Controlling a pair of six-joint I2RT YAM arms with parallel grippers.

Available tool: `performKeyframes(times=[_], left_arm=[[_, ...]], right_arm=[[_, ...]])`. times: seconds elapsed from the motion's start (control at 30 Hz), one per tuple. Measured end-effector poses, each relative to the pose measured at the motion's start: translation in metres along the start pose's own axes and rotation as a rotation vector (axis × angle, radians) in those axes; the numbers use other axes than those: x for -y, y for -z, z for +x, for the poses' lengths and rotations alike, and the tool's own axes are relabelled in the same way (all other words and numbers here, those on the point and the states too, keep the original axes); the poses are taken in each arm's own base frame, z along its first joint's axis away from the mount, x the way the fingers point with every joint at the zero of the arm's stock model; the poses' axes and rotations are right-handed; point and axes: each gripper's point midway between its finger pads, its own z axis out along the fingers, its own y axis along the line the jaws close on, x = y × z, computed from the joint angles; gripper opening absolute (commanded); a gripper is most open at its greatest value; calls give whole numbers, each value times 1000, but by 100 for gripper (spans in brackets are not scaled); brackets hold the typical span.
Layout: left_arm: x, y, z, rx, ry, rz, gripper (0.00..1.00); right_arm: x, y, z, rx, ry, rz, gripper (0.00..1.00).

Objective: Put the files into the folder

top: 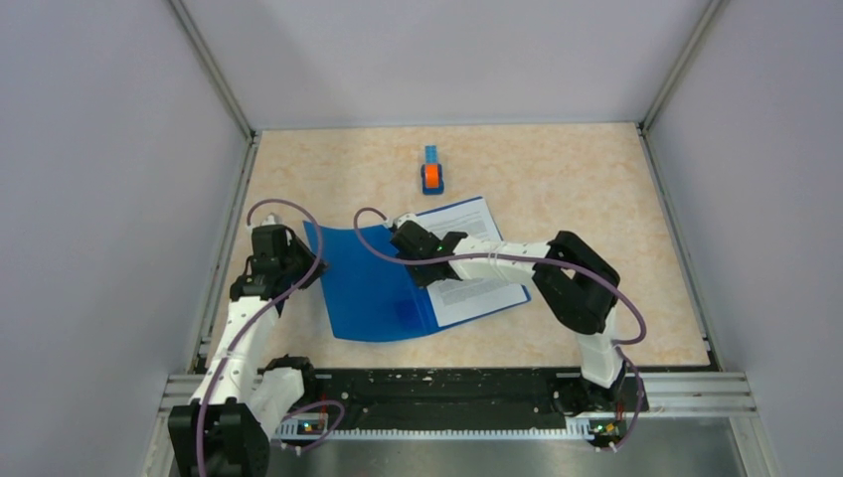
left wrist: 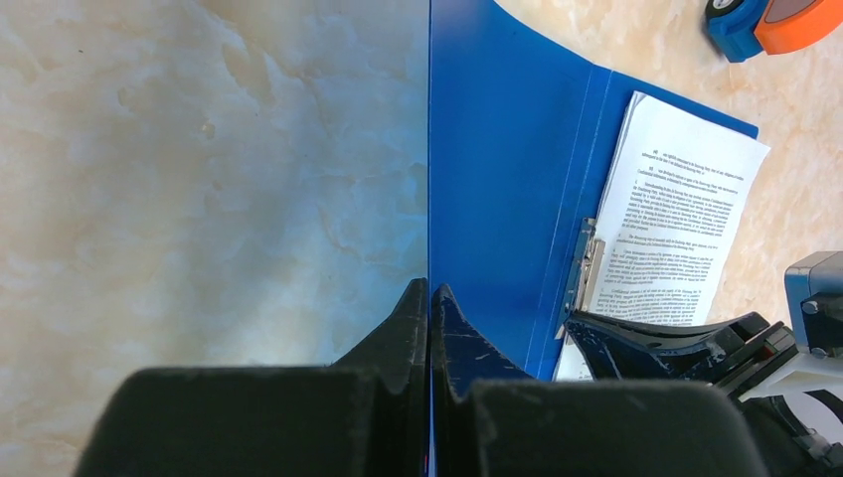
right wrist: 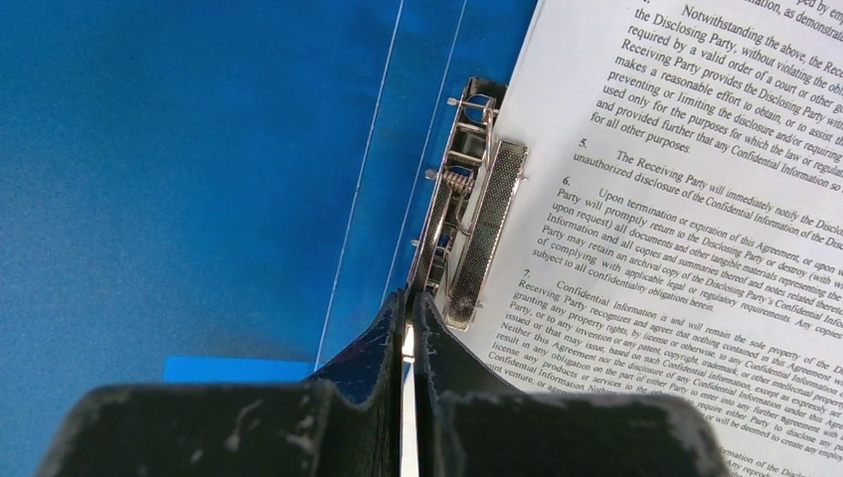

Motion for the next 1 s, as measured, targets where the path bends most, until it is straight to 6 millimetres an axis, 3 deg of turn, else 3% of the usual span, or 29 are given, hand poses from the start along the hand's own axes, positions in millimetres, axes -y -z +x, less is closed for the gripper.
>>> performKeyframes(times=[1.0], left_arm=[[13, 3, 0, 15, -36, 28, 0]], right_arm=[[-3, -3, 3, 62, 217, 164, 0]])
